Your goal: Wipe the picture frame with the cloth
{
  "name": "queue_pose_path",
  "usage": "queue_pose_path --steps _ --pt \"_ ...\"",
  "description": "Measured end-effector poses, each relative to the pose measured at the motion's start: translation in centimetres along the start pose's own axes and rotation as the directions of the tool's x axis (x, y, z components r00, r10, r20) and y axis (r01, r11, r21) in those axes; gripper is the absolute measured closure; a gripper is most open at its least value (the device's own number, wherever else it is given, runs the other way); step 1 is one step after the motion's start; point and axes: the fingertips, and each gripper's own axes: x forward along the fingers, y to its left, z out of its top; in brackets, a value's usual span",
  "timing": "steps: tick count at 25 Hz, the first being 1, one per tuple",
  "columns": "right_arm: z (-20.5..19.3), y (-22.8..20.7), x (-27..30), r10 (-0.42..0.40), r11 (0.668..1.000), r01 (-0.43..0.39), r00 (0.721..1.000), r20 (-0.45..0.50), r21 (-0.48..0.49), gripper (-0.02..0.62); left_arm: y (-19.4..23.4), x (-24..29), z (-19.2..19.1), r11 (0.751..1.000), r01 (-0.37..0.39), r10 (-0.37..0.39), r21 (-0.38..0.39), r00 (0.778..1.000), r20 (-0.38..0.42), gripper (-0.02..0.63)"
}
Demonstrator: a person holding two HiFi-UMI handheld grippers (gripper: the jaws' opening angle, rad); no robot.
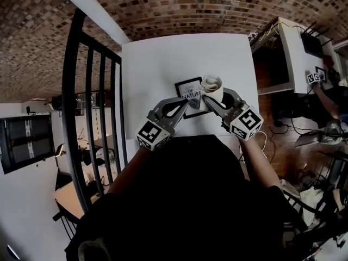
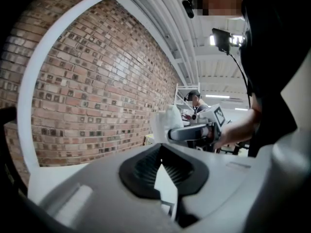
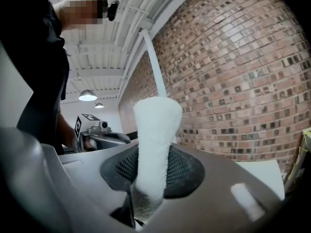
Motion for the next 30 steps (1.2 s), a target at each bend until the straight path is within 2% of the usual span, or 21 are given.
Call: queue_pose_path --steps 3,8,13,18,30 --pt "1.6 1.3 -0.4 0.027 0.998 -0.026 0.999 0.028 -0.056 0.488 -0.4 -0.1 0.7 1.0 0.009 -0.01 0.028 0.999 0.041 0.606" --pt "2.1 2.6 -0.6 0.042 0.993 -0.037 0.998 0.038 -0.112 0.488 -1.1 -0.1 0.9 0.999 0.012 -0.015 0.038 0.998 0.057 0.606" --pt "1.0 2.9 -0.7 0.052 0.993 -0.05 0.998 0.019 -0.111 0.488 -1.4 0.1 1.2 0.999 0.005 -0.008 0.048 0.998 0.063 0.606" --pt "0.3 3.2 -0.5 0.062 0.992 -0.061 0.998 0.008 -0.108 0.488 -2.0 0.1 1.0 1.0 0.013 -0.013 0.018 1.0 0.027 0.606" --pt "-0.1 4.0 0.4 0.098 0.989 -0.098 0.995 -0.005 -0.109 0.488 -1.6 -0.3 0.8 1.0 -0.017 0.016 0.024 0.999 0.028 0.606"
